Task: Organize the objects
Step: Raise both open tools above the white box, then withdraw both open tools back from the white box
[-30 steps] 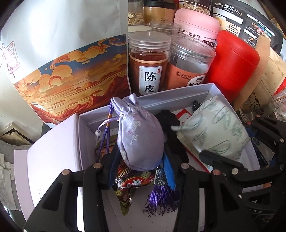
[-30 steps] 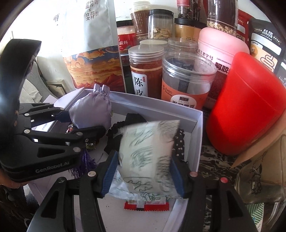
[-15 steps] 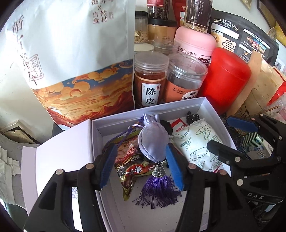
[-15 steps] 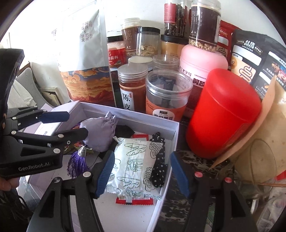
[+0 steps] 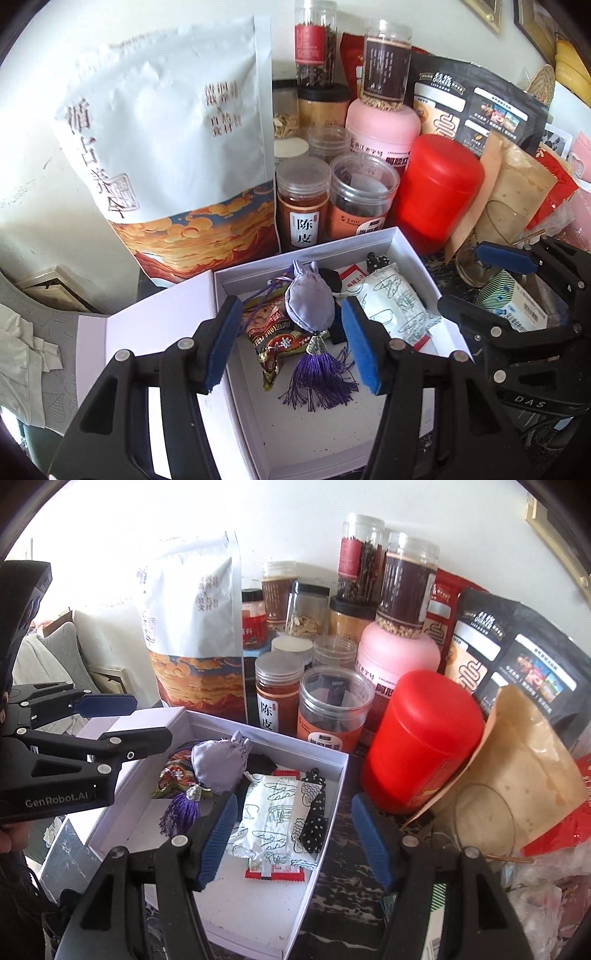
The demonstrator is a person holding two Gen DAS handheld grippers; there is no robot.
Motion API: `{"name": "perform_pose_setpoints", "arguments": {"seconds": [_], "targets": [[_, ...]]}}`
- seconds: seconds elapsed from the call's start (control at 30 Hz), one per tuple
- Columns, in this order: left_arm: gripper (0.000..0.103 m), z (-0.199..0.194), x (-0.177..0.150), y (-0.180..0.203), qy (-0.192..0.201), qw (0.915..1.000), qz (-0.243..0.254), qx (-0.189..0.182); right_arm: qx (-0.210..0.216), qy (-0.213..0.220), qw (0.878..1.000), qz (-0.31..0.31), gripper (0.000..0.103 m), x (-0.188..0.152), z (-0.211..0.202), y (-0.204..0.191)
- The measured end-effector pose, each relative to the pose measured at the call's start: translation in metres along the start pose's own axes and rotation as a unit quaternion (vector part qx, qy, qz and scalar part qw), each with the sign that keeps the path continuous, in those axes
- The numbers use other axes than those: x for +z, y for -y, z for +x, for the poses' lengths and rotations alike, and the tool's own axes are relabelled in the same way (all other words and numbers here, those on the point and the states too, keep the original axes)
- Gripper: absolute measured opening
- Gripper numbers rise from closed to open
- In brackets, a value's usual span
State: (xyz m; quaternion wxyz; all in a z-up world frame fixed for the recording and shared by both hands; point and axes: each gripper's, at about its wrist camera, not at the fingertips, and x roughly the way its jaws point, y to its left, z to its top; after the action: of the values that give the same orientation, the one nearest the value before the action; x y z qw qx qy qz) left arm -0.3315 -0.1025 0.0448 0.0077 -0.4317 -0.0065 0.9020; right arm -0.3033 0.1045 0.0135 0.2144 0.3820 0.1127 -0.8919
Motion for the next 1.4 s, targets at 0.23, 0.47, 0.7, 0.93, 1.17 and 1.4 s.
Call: {"name": "perform_pose_setpoints", "arguments": {"seconds": [0.23,0.47,0.7,0.93,1.17,1.4], "targets": [[0.055,-0.039,-0.003,0.006,0.013,0.9999,0.000,0.006,-0.002,0.021,1.000,-0.001,0.065,-0.002,-0.039,-0.009],[0.055,-0.081,-0.016,0.014,0.031,0.9995,0.000,0.006,-0.004,0.041,0.999,-0.004,0.065,-0.012,-0.077,-0.016],[0.055,-0.118,-0.036,0.020,0.044,0.9990,-0.004,0.005,-0.006,0.057,0.998,-0.010,0.065,-0.027,-0.115,-0.026],[0.055,-0.158,-0.061,0.029,0.059,0.9982,0.000,0.007,-0.009,0.070,0.997,-0.016,0.065,-0.044,-0.145,-0.040],[0.057,-0.189,-0.086,0.035,0.067,0.9977,0.000,0.012,-0.004,0.078,0.997,-0.023,0.065,-0.064,-0.169,-0.052],[0.057,-0.207,-0.116,0.041,0.065,0.9978,-0.003,0.014,0.002,0.073,0.997,-0.021,0.065,-0.088,-0.179,-0.060]]}}
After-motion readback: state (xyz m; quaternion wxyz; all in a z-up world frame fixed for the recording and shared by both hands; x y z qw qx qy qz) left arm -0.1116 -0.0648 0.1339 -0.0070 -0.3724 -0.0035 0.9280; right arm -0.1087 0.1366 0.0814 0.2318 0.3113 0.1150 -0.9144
